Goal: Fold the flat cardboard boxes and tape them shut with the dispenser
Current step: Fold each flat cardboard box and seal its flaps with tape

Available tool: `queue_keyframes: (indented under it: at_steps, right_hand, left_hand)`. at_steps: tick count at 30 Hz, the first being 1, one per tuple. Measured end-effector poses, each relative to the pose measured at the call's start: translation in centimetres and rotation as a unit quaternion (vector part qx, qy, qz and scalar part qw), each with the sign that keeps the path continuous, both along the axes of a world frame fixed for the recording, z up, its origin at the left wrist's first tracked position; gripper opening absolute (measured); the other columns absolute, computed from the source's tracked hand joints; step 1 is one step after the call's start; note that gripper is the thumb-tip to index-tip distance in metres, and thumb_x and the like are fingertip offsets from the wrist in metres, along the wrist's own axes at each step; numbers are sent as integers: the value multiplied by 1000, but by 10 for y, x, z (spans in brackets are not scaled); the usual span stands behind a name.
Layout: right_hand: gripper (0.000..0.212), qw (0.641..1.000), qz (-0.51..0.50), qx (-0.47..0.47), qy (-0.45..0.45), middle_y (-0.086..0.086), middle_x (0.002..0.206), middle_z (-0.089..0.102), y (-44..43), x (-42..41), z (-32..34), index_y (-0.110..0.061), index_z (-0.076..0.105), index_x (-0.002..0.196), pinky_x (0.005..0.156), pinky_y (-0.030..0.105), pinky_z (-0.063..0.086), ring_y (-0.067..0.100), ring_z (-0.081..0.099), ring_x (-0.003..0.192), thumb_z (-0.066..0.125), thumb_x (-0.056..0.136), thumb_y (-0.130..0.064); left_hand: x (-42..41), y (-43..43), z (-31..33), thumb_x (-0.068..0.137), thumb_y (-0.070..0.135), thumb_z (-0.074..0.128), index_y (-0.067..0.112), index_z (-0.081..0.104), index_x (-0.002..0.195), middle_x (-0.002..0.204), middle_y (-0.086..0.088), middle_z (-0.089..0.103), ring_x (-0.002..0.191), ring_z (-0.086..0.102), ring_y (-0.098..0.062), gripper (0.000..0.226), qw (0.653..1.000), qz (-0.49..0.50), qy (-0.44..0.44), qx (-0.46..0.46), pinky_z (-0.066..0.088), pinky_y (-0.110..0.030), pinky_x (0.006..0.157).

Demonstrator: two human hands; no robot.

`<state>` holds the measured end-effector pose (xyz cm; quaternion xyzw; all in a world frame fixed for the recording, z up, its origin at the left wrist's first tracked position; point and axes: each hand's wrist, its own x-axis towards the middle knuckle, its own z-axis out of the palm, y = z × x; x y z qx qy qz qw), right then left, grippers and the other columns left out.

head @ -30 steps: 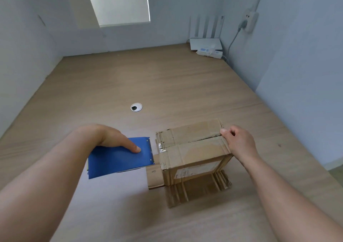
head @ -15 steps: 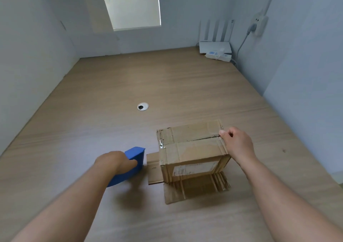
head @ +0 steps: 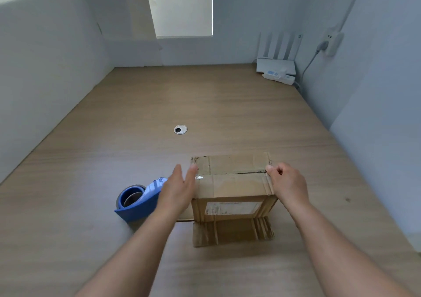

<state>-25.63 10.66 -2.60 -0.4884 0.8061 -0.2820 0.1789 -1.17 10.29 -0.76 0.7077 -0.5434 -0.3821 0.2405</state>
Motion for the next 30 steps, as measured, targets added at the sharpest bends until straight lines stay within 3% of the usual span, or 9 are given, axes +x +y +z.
queue_keyframes:
  at_steps: [6, 8, 10, 13, 16, 21, 25, 27, 30]
  right_hand:
    - [41, 1000, 14, 1, 0, -1, 62, 44, 2, 0, 2, -16, 37, 60, 48, 28, 22, 22, 43, 64, 49, 97, -30]
    - [38, 1000, 18, 19, 4, 3, 68, 50, 3, -1, 4, -14, 43, 65, 51, 30, 25, 29, 51, 75, 46, 98, -33]
    - [40, 998, 8, 67, 21, 10, 92, 62, 3, 6, 11, -10, 57, 87, 63, 31, 35, 32, 57, 92, 41, 97, -45]
    - [87, 984, -6, 157, 78, 11, 122, 57, -2, 26, 22, -8, 52, 122, 80, 36, 43, 30, 53, 113, 35, 78, -82]
    - [110, 973, -8, 207, 101, 13, 135, 45, -6, 48, 24, -5, 37, 134, 91, 41, 45, 29, 40, 126, 44, 64, -90]
    - [76, 986, -25, 134, 100, 11, 127, 53, -7, 40, 9, -8, 45, 125, 92, 39, 39, 29, 48, 119, 48, 82, -71]
    - [40, 999, 4, 43, 32, 5, 91, 60, -8, 24, -2, -12, 54, 91, 68, 32, 39, 25, 55, 84, 47, 93, -52]
    - [38, 1000, 7, 19, -4, 0, 74, 51, -6, 23, -4, -16, 43, 72, 55, 30, 30, 21, 49, 72, 46, 96, -45]
    - [42, 1000, -12, 4, -28, -1, 68, 46, -6, 20, -7, -17, 38, 64, 57, 32, 27, 22, 46, 71, 39, 100, -37]
  left_hand:
    - [-34, -1, -20, 102, 41, 30, 10, 50, 124, 108, -10, 60, 100, 56, -27, 44, 998, 58, 32, 8, 48, -39, 89]
    - [-35, -1, -19, 102, 39, 29, 8, 50, 127, 109, -10, 58, 99, 53, -25, 44, 997, 63, 32, 9, 45, -37, 86]
    - [-37, -5, -14, 100, 47, 30, 6, 47, 131, 119, -13, 58, 104, 52, -27, 54, 997, 72, 20, 25, 43, -37, 87]
    - [-48, -9, -9, 84, 75, 38, 4, 39, 135, 126, -14, 56, 115, 53, -32, 88, 992, 75, -62, 75, 44, -36, 82]
    - [-57, -6, -8, 76, 79, 48, 6, 40, 125, 117, -13, 60, 109, 58, -33, 88, 984, 95, -129, 72, 50, -39, 83]
    - [-55, -5, -15, 91, 63, 41, 8, 41, 118, 109, -12, 63, 102, 59, -33, 62, 983, 94, -154, 39, 51, -40, 83]
    - [-49, -4, -18, 100, 50, 29, 9, 47, 122, 113, -14, 61, 104, 57, -34, 50, 987, 109, -116, 21, 48, -41, 86]
    - [-47, -4, -18, 102, 46, 24, 9, 48, 124, 116, -15, 61, 107, 55, -34, 49, 988, 115, -102, 20, 46, -43, 91]
    - [-46, -4, -18, 103, 43, 19, 9, 50, 127, 121, -16, 59, 112, 53, -35, 52, 988, 124, -84, 25, 42, -43, 97]
